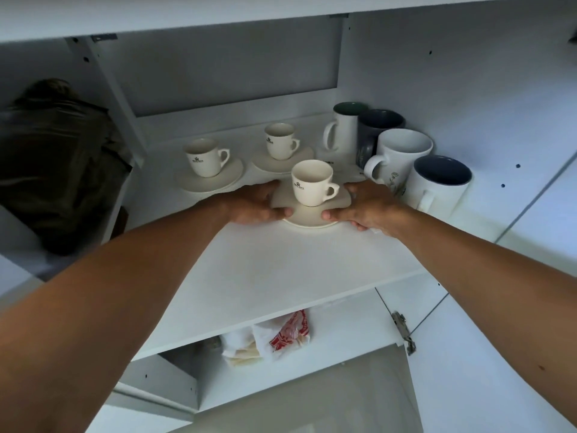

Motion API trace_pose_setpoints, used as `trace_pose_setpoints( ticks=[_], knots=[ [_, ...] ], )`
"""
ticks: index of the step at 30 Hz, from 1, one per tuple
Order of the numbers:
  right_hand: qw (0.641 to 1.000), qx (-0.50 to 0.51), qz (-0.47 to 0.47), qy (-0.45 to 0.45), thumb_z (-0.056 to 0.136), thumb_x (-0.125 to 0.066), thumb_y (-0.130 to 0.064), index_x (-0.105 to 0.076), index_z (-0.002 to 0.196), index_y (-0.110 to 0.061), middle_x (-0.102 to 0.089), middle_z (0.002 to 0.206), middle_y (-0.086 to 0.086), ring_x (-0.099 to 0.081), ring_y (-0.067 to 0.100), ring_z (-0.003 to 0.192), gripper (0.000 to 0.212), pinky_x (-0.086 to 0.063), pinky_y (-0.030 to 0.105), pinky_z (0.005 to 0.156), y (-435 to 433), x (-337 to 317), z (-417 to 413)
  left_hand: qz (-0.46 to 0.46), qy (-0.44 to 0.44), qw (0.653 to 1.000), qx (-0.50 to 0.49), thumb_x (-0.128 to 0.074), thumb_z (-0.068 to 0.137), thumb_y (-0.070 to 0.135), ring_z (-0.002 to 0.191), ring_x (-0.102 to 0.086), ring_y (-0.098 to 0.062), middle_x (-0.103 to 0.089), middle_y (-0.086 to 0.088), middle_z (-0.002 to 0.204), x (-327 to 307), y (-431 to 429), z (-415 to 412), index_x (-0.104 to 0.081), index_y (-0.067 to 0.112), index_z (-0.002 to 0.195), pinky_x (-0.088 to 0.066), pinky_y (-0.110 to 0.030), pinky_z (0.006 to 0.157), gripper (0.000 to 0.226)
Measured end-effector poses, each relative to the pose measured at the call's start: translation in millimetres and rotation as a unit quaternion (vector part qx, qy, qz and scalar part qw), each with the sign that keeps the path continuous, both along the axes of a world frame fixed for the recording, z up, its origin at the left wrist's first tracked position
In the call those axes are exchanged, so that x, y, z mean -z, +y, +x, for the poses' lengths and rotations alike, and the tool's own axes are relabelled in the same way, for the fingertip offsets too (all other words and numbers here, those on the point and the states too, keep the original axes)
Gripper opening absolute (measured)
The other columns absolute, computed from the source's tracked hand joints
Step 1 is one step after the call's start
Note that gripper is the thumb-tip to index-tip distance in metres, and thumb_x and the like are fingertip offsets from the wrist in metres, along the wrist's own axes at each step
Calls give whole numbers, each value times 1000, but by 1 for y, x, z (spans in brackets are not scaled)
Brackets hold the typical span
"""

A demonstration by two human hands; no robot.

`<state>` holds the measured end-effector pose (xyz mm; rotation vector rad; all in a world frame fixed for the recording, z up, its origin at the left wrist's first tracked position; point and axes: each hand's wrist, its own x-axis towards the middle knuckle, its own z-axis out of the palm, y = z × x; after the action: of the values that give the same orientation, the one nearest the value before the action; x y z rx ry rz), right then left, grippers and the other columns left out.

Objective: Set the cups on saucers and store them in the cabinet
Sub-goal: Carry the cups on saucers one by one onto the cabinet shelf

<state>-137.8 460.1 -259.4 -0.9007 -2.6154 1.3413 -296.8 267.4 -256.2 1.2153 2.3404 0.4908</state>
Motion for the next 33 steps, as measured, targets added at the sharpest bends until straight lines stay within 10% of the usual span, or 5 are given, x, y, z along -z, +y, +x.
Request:
trace_pose_setpoints(
  ticks=[7,14,19,33],
  knots=[
    [997,29,-60,39,86,-77,-20,-41,148,-15,-54,105,2,-61,20,89,73,-59,37,72,-29,-17,44,1,-3,997,-82,-64,67,77,107,-57,-29,-56,-3,103,-9,-38,35,-28,38,145,-47,-40,92,95],
    [985,-84,113,-100,90,-64,-50,-23,157,-17,-32,159,13,-31,27,146,85,-29,35,117,-66,-57,112,-92,90,985,-118,-49,83,76,148,-12,-30,-20,0,161,-31,-92,108,-6,35,156,-20,-51,116,95],
    [955,-135,175,-200,82,-49,-78,-1,158,-33,2,168,4,7,26,154,100,-13,47,123,-112,-97,171,-127,160,976,-74,-38,83,80,153,10,-26,4,3,167,-73,-140,159,2,39,156,-10,-54,119,92],
    [937,-152,203,-240,72,-31,-93,5,157,-36,12,168,3,15,27,153,108,-3,55,120,-213,-228,302,-156,129,979,-19,-1,52,100,151,18,-32,16,0,166,-202,-231,302,7,40,155,-3,-58,119,120]
  ],
)
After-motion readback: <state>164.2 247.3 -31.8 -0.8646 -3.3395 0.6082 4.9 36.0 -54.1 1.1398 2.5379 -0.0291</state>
